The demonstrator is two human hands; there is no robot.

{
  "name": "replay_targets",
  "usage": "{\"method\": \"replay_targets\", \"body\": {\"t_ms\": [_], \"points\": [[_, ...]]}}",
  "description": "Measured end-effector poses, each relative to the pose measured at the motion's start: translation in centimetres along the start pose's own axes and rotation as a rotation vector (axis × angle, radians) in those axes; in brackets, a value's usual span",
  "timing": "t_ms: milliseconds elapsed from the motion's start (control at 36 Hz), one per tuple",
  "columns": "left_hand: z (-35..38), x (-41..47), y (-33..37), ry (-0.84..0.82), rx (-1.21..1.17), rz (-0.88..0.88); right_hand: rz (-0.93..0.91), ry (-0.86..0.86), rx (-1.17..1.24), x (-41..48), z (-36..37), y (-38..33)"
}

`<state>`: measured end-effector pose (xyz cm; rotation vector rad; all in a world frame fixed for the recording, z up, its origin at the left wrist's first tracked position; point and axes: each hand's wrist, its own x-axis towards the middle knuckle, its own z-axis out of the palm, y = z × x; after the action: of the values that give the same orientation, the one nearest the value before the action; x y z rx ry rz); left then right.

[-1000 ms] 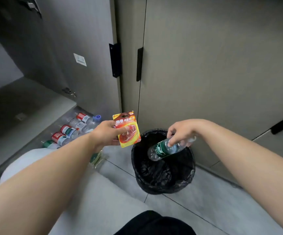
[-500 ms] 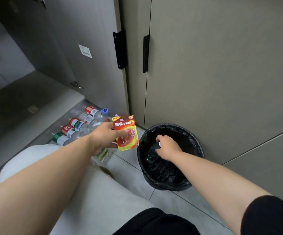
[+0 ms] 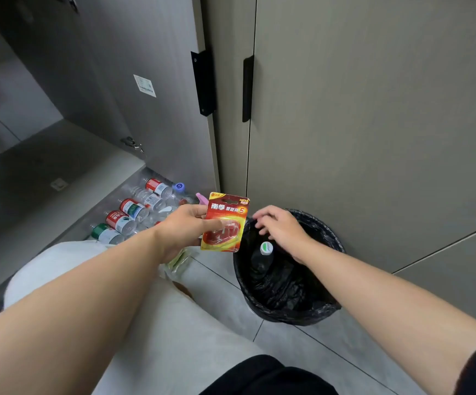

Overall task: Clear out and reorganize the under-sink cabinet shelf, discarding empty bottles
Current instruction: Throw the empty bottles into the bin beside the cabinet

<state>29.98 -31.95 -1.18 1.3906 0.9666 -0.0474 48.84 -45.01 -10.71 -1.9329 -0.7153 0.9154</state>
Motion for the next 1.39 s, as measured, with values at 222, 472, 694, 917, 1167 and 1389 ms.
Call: {"method": "replay_targets", "body": {"t_ms": [222,472,694,917,1167,1389], "points": [[0.4,-0.1,0.4,0.012,0.1,0.067,-0.075,-0.303,0.25,-0.1,0.4,-3.5],[-0.8,1.8,-1.1,0.09,0.238,0.086,0.13,-0.279,-0.34,0.2,-5.6,-1.2],[-0.4,3.0,-1.2,0.063,0.335,0.115,0.472,-0.221,-0.622,-1.1,-3.9,2.8],[-4.5,2.6,1.4,-0.032,0.447,0.105,0.262,0.004,-0.793,0.3,-3.1,1.8],[-18.6,3.6,-0.9,0.163,0.621,0.043,-0.233,-0.134,-0.455,3.0,5.8,-10.2],[-27.1,4.2,-11.6,0.403,0.238,-0.104,-0.208,-0.568,-0.596,8.4,20.3,-13.4]]}}
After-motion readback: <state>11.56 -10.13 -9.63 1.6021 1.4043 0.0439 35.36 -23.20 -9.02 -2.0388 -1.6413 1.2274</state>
